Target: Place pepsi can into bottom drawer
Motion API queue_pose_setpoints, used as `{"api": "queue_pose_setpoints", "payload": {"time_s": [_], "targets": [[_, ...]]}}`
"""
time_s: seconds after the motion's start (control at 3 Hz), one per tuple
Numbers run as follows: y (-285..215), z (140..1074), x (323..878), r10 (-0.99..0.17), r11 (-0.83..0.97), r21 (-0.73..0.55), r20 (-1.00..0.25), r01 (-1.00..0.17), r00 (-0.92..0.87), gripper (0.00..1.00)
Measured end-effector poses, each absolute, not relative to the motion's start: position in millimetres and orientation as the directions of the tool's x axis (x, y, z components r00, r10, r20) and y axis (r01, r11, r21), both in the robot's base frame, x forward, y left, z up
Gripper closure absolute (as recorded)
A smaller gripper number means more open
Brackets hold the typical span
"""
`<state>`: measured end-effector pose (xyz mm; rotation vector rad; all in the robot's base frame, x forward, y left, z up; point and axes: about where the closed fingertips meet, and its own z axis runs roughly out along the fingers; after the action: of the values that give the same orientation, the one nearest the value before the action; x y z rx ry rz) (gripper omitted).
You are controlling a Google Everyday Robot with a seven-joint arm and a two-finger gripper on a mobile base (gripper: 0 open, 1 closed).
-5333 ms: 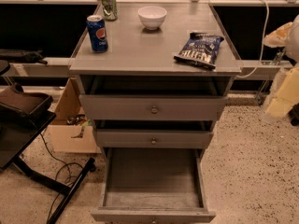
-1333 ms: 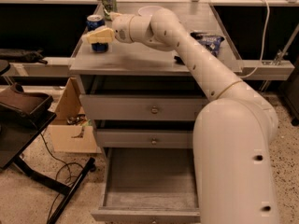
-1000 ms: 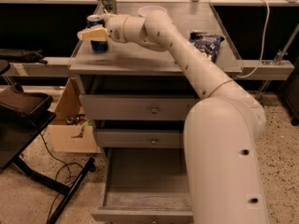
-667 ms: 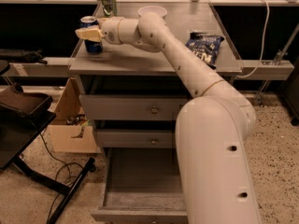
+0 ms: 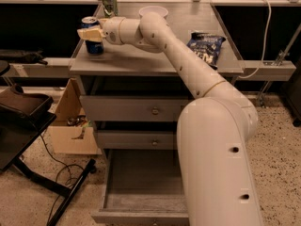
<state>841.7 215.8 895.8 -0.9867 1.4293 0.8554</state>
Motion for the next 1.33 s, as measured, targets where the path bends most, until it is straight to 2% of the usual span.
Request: {"api": "queue_pose_setpoints", "payload": {"time_s": [0.33, 1.0, 1.33], "targets": [[210, 909, 823, -0.074, 0.348, -0.058, -0.997, -0.936, 0.034, 1.0], [160, 960, 716, 0.0, 0.285, -0.185, -0.981, -0.941, 0.193, 1.0], [125, 953, 667, -0.012, 0.311, -0.191, -0.98, -0.931, 0.197, 1.0]]}}
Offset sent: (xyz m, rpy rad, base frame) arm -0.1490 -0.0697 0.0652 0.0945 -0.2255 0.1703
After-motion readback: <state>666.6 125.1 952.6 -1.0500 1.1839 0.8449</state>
